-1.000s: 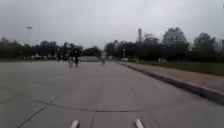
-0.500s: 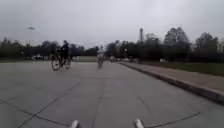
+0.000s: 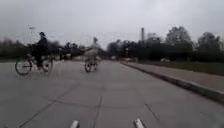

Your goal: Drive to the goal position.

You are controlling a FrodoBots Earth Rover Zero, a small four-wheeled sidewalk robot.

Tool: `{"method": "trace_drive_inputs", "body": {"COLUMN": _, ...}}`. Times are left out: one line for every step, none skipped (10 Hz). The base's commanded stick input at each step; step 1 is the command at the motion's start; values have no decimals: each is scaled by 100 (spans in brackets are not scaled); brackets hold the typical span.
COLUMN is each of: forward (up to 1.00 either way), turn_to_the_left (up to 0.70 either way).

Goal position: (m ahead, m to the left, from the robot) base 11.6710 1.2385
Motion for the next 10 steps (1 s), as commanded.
{"method": "trace_drive_inputs", "body": {"forward": 70, "turn_to_the_left": -3}}
{"method": "trace_drive_inputs", "body": {"forward": 70, "turn_to_the_left": -3}}
{"method": "trace_drive_inputs", "body": {"forward": 70, "turn_to_the_left": -3}}
{"method": "trace_drive_inputs", "body": {"forward": 70, "turn_to_the_left": -3}}
{"method": "trace_drive_inputs", "body": {"forward": 70, "turn_to_the_left": -3}}
{"method": "trace_drive_inputs", "body": {"forward": 70, "turn_to_the_left": -16}}
{"method": "trace_drive_inputs", "body": {"forward": 70, "turn_to_the_left": -32}}
{"method": "trace_drive_inputs", "body": {"forward": 70, "turn_to_the_left": -35}}
{"method": "trace_drive_inputs", "body": {"forward": 70, "turn_to_the_left": -35}}
{"method": "trace_drive_inputs", "body": {"forward": 70, "turn_to_the_left": -35}}
